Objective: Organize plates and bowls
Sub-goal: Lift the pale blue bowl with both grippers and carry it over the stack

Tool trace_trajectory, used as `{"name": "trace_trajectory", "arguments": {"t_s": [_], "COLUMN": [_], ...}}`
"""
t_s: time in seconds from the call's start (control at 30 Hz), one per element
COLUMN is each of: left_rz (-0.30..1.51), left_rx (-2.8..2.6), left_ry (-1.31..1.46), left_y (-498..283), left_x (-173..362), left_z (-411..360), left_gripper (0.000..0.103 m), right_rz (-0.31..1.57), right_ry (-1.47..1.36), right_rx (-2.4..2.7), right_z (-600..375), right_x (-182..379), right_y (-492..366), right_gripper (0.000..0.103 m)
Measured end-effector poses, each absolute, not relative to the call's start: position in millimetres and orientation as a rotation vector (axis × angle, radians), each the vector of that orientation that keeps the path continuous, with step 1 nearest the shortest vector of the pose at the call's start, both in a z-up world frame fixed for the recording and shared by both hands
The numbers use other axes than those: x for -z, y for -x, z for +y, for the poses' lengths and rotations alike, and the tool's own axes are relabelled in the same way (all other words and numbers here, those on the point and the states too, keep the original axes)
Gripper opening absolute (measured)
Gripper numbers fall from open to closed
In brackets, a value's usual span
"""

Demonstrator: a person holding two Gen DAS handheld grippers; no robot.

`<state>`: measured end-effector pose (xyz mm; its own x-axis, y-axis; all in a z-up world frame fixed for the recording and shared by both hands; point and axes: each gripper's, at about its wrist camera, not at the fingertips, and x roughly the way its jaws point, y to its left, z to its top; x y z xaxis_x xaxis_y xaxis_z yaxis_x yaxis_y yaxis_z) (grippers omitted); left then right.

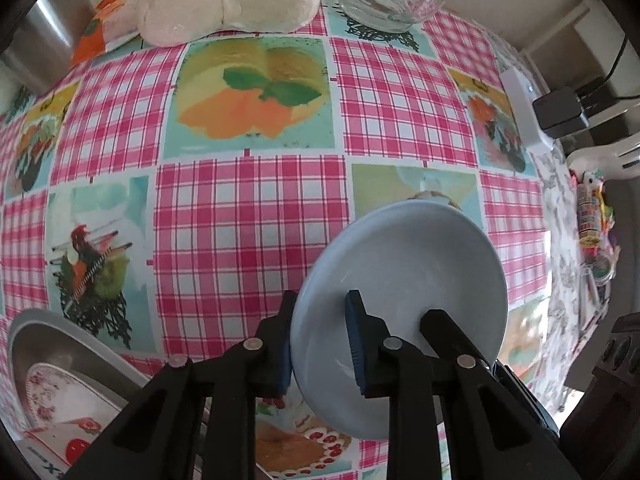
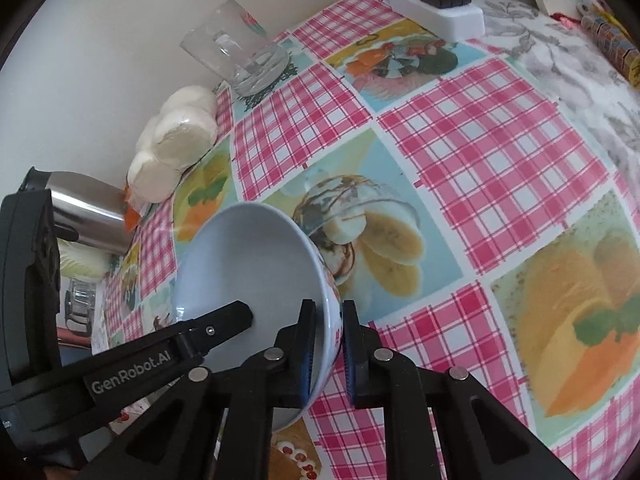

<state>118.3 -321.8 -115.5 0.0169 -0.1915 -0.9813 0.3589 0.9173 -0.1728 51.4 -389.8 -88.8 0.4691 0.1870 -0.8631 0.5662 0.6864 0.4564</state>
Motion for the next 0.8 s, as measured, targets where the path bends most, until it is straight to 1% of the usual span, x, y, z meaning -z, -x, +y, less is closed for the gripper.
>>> {"name": "trace_trajectory", "arguments": {"t_s": [0.13, 0.33, 0.5, 0.8], "left_rz": [1.468, 1.391, 1.323, 1.191], "left_rx": [0.461, 0.508, 0.531, 0.505], "left_ry": [-0.121, -0.088, -0.031, 0.104], "left_y": [-111, -105, -109, -99], "left_x": [102, 56, 18, -26], "left_z": [-316, -300, -261, -178], "left_gripper": [0.025, 0.025, 0.025, 0.025], "right_rz": [1.079, 1.024, 0.982, 0.952], "right_ry": [-0.793, -0.746, -0.691, -0.6], "right_rx": [0.269, 0.253, 0.213, 0.091], "right_z": [-390, -381, -359, -299], "right_x": [79, 39, 2, -40], "right_y": [-50, -47, -46, -49], "right_gripper": [0.014, 0.014, 0.014, 0.014]}}
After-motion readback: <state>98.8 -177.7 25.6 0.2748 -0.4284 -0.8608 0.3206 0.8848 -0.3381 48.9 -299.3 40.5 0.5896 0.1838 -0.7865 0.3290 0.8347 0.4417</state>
